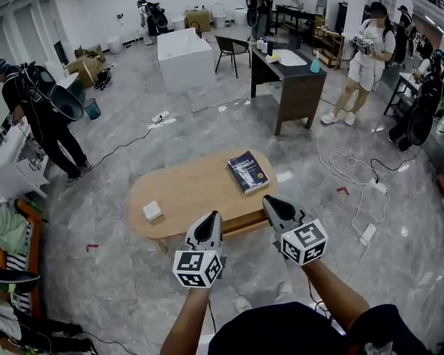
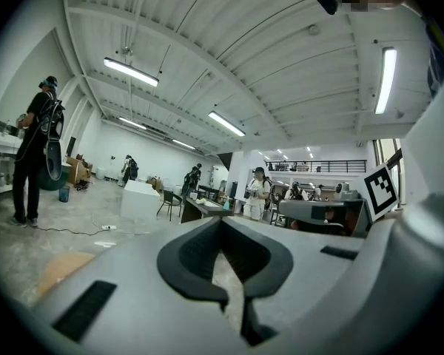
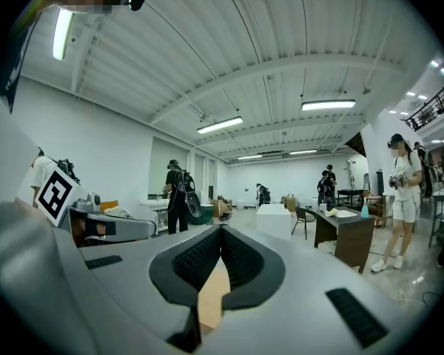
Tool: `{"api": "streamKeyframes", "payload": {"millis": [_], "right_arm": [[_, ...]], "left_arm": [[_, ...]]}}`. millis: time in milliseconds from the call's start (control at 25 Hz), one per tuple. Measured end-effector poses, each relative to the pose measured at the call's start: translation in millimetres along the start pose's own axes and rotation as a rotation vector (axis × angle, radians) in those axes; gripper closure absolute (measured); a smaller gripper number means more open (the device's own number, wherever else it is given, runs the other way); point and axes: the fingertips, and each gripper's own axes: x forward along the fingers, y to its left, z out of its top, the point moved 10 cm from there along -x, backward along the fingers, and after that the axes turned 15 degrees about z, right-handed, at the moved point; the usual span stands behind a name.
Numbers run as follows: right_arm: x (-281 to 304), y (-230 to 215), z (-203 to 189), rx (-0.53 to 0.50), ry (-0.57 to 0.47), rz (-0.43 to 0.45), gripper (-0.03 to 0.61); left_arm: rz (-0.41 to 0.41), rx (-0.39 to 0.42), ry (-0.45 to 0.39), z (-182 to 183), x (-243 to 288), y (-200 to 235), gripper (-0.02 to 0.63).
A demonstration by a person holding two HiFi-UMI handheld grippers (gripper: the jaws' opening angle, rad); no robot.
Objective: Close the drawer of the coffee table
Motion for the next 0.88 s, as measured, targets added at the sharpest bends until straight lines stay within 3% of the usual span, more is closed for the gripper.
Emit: {"api": "streamKeyframes", "payload": {"millis": [880], "right_arm": [[10,-68,-6,0.017,-0.020,0.037,0.568]], "left_arm": [[0.039,0.016,0.019,-8,53,-26,0.615]]}}
